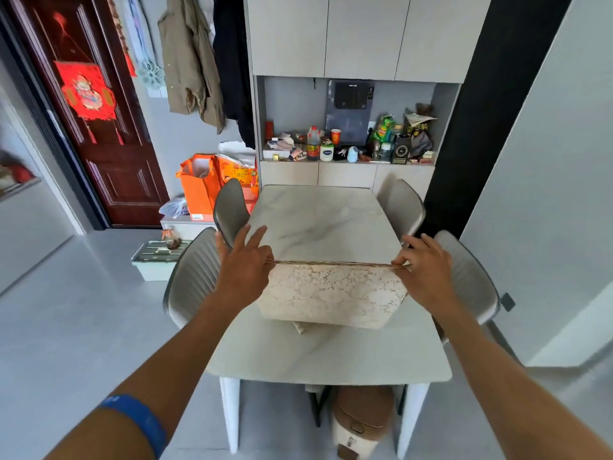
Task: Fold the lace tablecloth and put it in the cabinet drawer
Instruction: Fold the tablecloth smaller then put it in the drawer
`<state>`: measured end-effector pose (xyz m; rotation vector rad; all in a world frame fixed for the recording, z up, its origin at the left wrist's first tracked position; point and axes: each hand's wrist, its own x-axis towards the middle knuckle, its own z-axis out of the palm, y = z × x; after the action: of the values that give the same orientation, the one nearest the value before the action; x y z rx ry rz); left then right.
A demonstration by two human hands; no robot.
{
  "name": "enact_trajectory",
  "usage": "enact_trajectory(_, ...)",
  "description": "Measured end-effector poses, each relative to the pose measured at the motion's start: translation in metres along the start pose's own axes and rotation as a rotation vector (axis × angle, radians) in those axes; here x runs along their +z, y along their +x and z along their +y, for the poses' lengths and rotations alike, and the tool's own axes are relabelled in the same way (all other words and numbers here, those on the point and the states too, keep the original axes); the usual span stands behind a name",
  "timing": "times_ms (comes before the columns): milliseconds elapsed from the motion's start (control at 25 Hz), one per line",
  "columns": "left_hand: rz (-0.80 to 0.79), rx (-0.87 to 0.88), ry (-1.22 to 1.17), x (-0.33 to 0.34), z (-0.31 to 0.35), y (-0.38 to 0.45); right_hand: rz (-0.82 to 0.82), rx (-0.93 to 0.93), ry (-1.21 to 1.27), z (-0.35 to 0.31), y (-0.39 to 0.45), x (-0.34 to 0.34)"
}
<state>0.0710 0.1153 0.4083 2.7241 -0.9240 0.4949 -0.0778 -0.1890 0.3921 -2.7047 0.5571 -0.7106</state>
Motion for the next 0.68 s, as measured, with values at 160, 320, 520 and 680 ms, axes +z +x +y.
enact_trajectory(160,0.023,-0.018,-0.044,-0.017,-0.011,-0.025,0.001,-0.015,0.016,-0.022,-0.02,-0.021)
enact_trajectory(320,0.002,-0.042,-0.08,-0.019,-0.02,-0.008,-0.041,-0.022,0.034,-0.03,-0.002,-0.033)
enact_trajectory(520,-0.149,-0.049,-0.064,0.026,-0.037,0.058,-0.192,0.016,0.032,-0.007,0.059,0.012)
enact_trajectory(680,-0.337,-0.073,-0.03,0.114,-0.057,0.151,-0.386,0.03,0.039,0.038,0.158,0.1)
